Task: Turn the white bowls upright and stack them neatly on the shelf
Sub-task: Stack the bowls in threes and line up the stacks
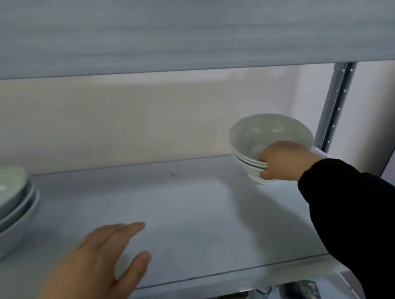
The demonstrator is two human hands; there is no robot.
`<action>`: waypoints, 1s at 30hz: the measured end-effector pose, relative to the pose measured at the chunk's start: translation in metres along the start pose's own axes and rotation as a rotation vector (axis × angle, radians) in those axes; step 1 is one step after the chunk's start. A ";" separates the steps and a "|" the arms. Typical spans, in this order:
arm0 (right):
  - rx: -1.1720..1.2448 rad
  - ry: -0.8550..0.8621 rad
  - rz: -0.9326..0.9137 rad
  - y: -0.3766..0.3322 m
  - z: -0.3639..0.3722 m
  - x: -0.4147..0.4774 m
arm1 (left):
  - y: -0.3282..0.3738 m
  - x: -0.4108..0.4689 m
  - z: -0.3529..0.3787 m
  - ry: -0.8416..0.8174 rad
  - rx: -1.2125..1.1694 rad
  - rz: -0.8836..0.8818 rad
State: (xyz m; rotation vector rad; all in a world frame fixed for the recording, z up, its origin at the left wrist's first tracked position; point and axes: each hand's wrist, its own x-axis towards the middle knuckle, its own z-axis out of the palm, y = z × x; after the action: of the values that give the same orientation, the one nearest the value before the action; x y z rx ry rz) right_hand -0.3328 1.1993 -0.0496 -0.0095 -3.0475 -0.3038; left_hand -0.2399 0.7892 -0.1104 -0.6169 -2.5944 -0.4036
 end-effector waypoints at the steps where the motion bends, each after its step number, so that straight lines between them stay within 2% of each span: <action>1: -0.005 -0.006 -0.022 0.001 0.002 -0.001 | -0.001 0.001 0.001 0.021 -0.019 -0.006; 4: 0.000 0.011 -0.082 -0.003 0.003 -0.011 | 0.000 0.002 0.002 0.043 -0.062 -0.013; 7: 0.008 0.022 -0.099 -0.012 0.000 -0.024 | 0.002 0.002 0.003 -0.013 -0.091 0.001; 14: 0.001 0.056 -0.218 -0.063 -0.012 -0.049 | -0.004 0.002 -0.010 -0.040 -0.107 -0.022; 25: 0.082 0.150 -0.546 -0.156 -0.030 -0.057 | -0.027 -0.011 -0.037 0.054 -0.024 -0.090; 30: 0.132 0.137 -0.724 -0.202 -0.038 -0.061 | -0.036 -0.020 -0.048 0.094 0.022 -0.136</action>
State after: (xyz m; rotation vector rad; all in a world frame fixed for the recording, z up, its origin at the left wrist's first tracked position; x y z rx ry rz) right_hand -0.2714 0.9939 -0.0566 1.0775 -2.8019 -0.1279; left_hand -0.2245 0.7334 -0.0848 -0.4054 -2.5545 -0.4360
